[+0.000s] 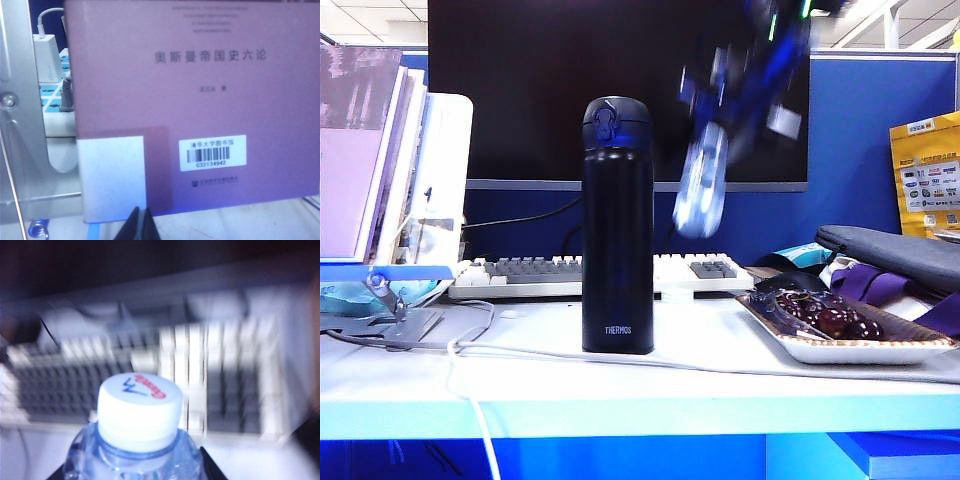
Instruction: Pick up the mineral water bottle and place it vertically to the right of the black thermos cup.
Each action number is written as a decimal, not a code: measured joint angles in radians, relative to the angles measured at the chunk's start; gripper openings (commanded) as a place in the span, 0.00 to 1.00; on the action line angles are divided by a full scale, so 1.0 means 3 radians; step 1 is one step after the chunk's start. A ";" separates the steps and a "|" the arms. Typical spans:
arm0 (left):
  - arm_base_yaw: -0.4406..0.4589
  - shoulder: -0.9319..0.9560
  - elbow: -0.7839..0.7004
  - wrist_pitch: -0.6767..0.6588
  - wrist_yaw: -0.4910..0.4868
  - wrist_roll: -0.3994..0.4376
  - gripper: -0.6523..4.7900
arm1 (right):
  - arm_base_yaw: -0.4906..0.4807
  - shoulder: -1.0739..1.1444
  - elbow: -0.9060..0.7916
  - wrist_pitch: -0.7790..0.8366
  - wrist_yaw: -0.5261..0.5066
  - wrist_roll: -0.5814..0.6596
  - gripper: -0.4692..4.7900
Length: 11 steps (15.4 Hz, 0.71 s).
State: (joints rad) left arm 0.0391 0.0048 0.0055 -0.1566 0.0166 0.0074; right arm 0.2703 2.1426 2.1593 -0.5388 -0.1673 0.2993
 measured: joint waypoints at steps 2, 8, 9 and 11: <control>0.0000 0.0000 0.0000 0.0000 0.0000 0.0000 0.12 | 0.0000 -0.0366 0.0014 0.0008 0.0061 -0.0100 0.58; 0.0000 0.0000 0.0000 0.0000 0.0000 0.0000 0.12 | 0.0001 -0.1934 0.0024 -0.0140 0.0057 -0.0379 0.58; 0.0000 0.0000 0.0000 0.0000 0.0000 0.0000 0.12 | 0.0003 -0.2159 0.0027 -0.0155 0.0056 -0.0487 0.58; 0.0000 0.0000 0.0000 0.0000 0.0000 0.0000 0.12 | 0.0003 -0.2504 0.0027 -0.0299 0.0084 -0.0748 0.58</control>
State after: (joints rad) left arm 0.0391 0.0048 0.0055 -0.1566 0.0166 0.0074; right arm 0.2710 1.3914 2.1674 -0.6285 -0.1421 0.0750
